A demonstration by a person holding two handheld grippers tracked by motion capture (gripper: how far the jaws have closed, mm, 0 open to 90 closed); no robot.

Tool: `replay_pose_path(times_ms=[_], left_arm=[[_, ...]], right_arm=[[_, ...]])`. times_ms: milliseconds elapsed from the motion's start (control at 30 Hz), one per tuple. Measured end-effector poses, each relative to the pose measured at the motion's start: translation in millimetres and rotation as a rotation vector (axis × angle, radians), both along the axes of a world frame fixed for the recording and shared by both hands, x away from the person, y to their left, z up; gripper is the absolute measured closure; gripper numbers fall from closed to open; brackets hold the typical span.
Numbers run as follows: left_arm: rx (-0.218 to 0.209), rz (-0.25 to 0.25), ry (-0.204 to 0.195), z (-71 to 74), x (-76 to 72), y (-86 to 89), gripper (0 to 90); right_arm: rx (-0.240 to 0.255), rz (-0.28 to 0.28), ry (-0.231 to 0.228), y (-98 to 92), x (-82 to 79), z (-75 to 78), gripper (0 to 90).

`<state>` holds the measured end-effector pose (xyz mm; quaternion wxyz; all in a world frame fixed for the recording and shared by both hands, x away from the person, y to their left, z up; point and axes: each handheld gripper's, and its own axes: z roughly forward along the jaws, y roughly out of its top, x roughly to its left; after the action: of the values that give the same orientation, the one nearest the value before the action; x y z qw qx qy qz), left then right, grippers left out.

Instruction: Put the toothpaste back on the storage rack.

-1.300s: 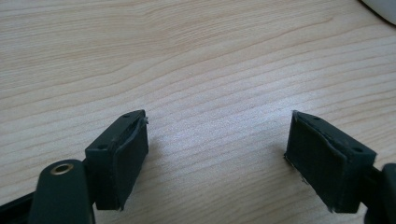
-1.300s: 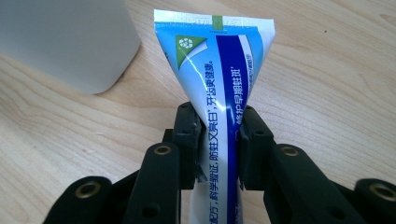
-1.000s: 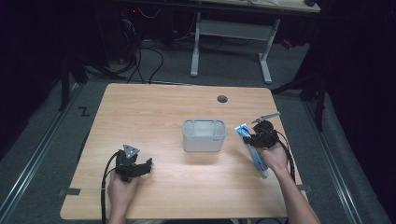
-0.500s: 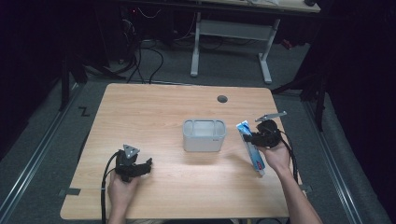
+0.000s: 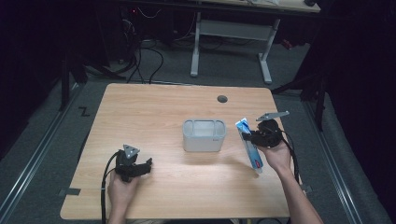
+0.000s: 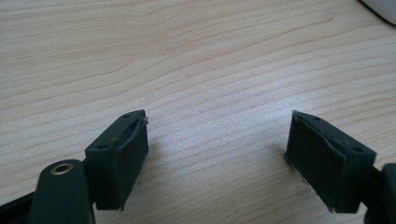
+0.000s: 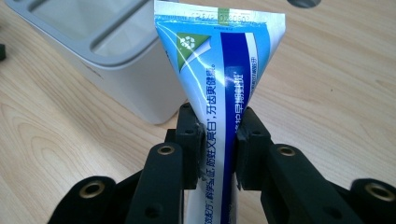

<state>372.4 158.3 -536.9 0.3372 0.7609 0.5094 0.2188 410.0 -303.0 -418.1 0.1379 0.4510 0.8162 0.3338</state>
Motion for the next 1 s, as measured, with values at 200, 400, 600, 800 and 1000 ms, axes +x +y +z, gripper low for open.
replay_pose_path(times_ms=[200, 400, 600, 800, 1000], left_arm=[[0.000, 0.000, 0.000, 0.0, 0.0, 0.0, 21.1], [0.000, 0.000, 0.000, 0.0, 0.0, 0.0, 21.1], [0.000, 0.000, 0.000, 0.0, 0.0, 0.0, 21.1], [-0.001, 0.000, 0.000, 0.0, 0.0, 0.0, 21.1], [0.000, 0.000, -0.001, -0.1, 0.0, 0.0, 21.1]], right_arm=[[0.035, 0.024, -0.022, 2.0, -1.6, 5.6, 74.8], [0.064, 0.040, -0.039, 3.8, -1.7, 10.8, 74.8], [0.088, 0.052, -0.055, 5.7, -3.0, 18.3, 74.8], [0.107, 0.068, -0.075, 8.6, -3.2, 25.9, 74.8], [0.127, 0.069, -0.125, 11.4, -4.9, 34.8, 74.9]])
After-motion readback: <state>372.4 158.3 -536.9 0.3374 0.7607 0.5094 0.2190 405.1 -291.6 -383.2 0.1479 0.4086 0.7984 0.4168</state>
